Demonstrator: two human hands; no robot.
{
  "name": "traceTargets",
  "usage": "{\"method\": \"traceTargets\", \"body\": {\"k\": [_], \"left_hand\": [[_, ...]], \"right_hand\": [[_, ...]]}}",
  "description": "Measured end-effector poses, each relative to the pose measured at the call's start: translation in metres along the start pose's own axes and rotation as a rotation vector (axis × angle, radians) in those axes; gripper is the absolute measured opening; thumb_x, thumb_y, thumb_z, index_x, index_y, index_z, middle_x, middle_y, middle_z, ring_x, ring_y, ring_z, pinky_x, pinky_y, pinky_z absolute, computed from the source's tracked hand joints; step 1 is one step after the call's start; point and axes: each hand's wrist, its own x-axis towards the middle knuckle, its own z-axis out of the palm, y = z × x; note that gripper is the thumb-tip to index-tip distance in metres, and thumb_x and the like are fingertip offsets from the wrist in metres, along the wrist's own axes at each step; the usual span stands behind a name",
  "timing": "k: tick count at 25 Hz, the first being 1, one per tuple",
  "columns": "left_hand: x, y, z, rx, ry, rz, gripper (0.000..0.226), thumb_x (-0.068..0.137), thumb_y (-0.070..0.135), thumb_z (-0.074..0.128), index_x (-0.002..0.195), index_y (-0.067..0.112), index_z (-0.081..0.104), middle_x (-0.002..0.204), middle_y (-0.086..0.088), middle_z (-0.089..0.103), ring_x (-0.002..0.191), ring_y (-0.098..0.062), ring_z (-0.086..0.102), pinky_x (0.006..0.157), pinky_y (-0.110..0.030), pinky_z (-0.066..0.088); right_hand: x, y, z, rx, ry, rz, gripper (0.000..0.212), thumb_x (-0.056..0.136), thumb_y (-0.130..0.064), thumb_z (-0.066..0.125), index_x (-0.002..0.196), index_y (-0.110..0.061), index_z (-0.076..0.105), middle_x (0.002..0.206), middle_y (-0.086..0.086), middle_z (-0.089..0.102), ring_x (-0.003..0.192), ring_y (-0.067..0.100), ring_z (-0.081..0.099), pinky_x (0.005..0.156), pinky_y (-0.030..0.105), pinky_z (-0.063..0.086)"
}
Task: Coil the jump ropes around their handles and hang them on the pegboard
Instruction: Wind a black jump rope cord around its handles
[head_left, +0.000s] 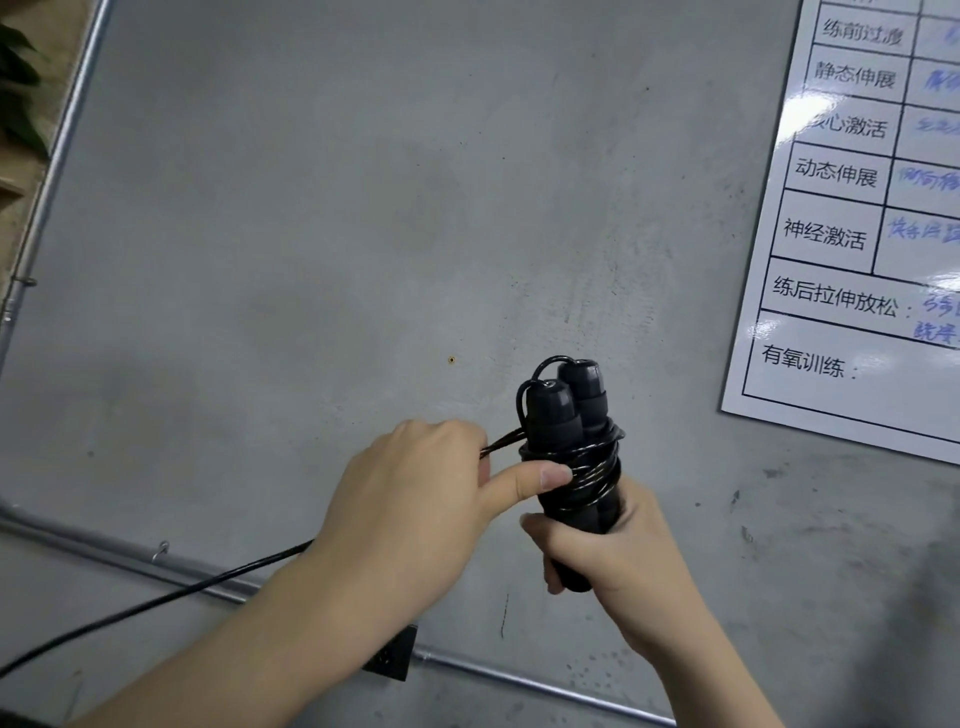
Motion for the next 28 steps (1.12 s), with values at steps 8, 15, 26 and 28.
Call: {"method": "traceTargets", "body": {"k": [8, 15, 26, 28], "left_hand": [[-0.006, 0.001, 0.012, -0.152, 0.053, 0.088, 0.053, 0.09, 0.072, 0.046, 0.066, 0.024, 0.043, 0.049, 0.006, 0.037, 0.047, -0.011, 0.037, 0.05, -0.026, 0.025], [-0.012, 0.016, 0.017, -0.022, 0.187, 0.035, 0.069, 0.071, 0.091, 0.028, 0.08, 0.026, 0.048, 0.061, 0.008, 0.052, 0.064, -0.014, 0.057, 0.065, -0.035, 0.049], [0.025, -0.03, 0.022, -0.461, -0.105, 0.09, 0.071, 0.063, 0.089, 0.052, 0.079, 0.022, 0.071, 0.066, 0.004, 0.067, 0.064, -0.013, 0.064, 0.07, -0.04, 0.054], [0.02, -0.028, 0.024, -0.583, -0.246, 0.158, 0.063, 0.068, 0.082, 0.06, 0.089, 0.025, 0.074, 0.081, 0.004, 0.076, 0.08, -0.012, 0.072, 0.08, -0.036, 0.058]], "right_hand": [[-0.001, 0.004, 0.012, -0.06, 0.183, -0.004, 0.015, 0.072, -0.005, 0.077, 0.081, -0.008, 0.066, 0.062, 0.005, 0.056, 0.055, 0.02, 0.046, 0.05, 0.031, 0.043], [-0.01, 0.01, 0.044, -0.237, 0.546, -0.064, 0.02, 0.074, -0.017, 0.078, 0.082, -0.029, 0.063, 0.069, -0.013, 0.07, 0.056, 0.003, 0.06, 0.055, 0.028, 0.051], [-0.008, -0.002, 0.018, -0.019, -0.148, 0.141, 0.023, 0.085, -0.025, 0.075, 0.095, -0.007, 0.065, 0.076, 0.009, 0.071, 0.066, 0.02, 0.065, 0.057, 0.029, 0.045], [-0.011, 0.0, 0.01, 0.179, -0.32, 0.19, 0.018, 0.082, -0.021, 0.073, 0.089, -0.007, 0.064, 0.072, 0.015, 0.062, 0.063, 0.028, 0.061, 0.056, 0.037, 0.044]]}}
